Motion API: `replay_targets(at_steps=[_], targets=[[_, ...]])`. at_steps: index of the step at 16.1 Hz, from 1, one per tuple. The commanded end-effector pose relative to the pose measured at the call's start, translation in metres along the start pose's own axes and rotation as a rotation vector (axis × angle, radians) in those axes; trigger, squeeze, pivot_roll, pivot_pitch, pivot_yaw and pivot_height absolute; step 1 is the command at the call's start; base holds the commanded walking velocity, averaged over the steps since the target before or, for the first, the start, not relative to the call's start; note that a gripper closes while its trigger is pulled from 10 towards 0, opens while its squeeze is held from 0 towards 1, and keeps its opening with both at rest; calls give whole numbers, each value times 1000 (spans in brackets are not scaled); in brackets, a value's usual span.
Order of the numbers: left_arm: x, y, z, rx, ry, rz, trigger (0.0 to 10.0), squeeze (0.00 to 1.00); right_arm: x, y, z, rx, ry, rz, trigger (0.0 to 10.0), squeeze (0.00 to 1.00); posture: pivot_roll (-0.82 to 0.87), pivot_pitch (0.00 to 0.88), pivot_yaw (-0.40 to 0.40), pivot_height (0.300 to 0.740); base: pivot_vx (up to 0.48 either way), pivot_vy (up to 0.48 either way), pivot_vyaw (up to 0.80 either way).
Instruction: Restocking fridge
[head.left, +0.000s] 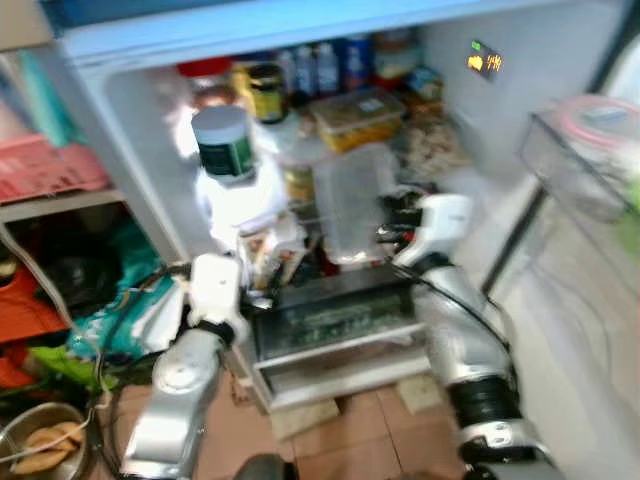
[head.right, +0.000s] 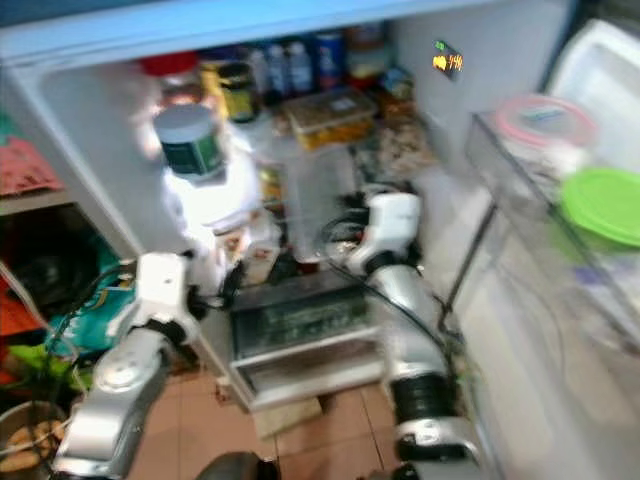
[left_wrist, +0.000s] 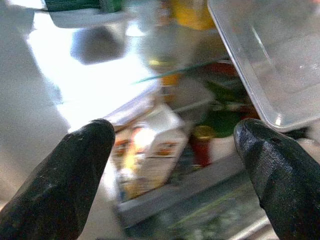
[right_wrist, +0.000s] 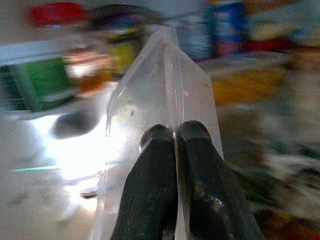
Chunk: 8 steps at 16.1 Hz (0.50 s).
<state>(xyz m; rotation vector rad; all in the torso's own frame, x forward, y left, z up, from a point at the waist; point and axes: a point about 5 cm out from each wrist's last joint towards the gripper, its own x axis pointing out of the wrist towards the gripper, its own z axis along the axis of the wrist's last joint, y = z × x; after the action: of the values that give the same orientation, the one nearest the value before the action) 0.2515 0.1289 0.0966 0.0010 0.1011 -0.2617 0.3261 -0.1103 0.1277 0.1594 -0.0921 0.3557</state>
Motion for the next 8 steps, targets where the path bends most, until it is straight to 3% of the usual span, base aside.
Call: replay_targets(at_steps=[1, 8], targets=[[1, -2, 0, 0, 5, -2, 10000, 0, -1, -4, 0, 5, 4, -6, 10000, 0, 78, 22, 82, 740, 0, 0, 0], [1, -3, 1, -21, -8, -1, 10000, 0, 2, 0, -2, 45, 21, 18, 10000, 0, 74, 24, 74, 740, 0, 0, 0]])
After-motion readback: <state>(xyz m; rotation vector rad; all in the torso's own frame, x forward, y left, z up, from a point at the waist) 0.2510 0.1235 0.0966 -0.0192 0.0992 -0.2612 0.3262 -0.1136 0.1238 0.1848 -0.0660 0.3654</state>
